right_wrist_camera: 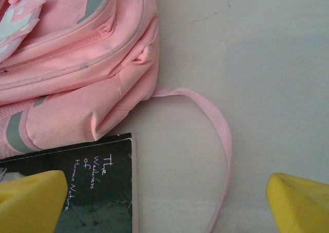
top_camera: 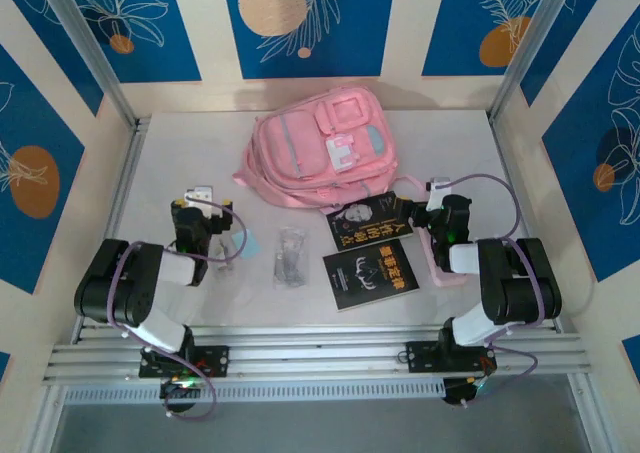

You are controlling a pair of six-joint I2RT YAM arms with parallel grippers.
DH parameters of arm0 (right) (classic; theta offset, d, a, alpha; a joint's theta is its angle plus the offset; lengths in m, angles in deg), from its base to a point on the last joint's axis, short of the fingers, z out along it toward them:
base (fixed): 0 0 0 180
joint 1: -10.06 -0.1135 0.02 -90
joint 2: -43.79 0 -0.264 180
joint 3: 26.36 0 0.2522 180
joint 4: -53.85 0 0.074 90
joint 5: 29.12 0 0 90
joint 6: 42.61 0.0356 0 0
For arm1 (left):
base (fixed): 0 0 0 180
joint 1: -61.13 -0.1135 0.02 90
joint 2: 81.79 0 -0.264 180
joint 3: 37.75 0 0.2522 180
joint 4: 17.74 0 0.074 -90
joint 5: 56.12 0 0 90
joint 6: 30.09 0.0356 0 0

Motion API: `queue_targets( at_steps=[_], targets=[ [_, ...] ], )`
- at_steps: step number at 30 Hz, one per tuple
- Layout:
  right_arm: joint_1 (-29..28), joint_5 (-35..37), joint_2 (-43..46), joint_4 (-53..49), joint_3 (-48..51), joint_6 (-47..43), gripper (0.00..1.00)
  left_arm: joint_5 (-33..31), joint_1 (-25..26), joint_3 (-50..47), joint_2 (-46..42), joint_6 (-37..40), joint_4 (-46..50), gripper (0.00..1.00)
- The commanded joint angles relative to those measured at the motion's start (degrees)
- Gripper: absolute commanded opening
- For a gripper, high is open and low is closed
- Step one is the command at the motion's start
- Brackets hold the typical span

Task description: Pack books, pencil case, and school supplies into a backpack

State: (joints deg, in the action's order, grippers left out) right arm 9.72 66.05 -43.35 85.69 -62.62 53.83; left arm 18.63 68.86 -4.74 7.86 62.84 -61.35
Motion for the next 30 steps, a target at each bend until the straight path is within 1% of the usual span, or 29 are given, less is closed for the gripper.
queue_targets(
  at_steps=[1, 9, 11, 12, 27, 30],
  targets=[
    [0.34, -0.95, -0.06, 0.21, -1.53, -0.9, 0.99, -0.31, -0.78, 1.06, 0.03, -0.91, 0.89, 1.0],
    [0.34, -1.04, -0.1, 0.2, -1.58, -0.91, 0.99, 0.03, -0.97, 1.49, 0.18, -1.05, 1.46, 1.0],
    [0.44, -1.2, -0.14, 0.06, -1.61, -0.81, 0.99, 3.44, -2.59, 1.64, -0.26, -2.09, 2.76, 1.0],
    [0.55, -1.21, -0.14, 0.04, -1.66, -0.82, 0.99, 3.56, -2.64, 1.63, -0.14, -1.99, 2.45, 1.0],
    [0.76, -2.69, 0.12, -0.08, -1.66, -1.09, 0.99, 3.47, -2.58, 1.32, -0.34, -1.8, 1.93, 1.0],
    [0.39, -1.47, 1.36, -2.87, -2.69, -0.99, 1.0, 3.11, -2.47, 1.28, -0.45, -1.71, 1.83, 1.0]
  ],
)
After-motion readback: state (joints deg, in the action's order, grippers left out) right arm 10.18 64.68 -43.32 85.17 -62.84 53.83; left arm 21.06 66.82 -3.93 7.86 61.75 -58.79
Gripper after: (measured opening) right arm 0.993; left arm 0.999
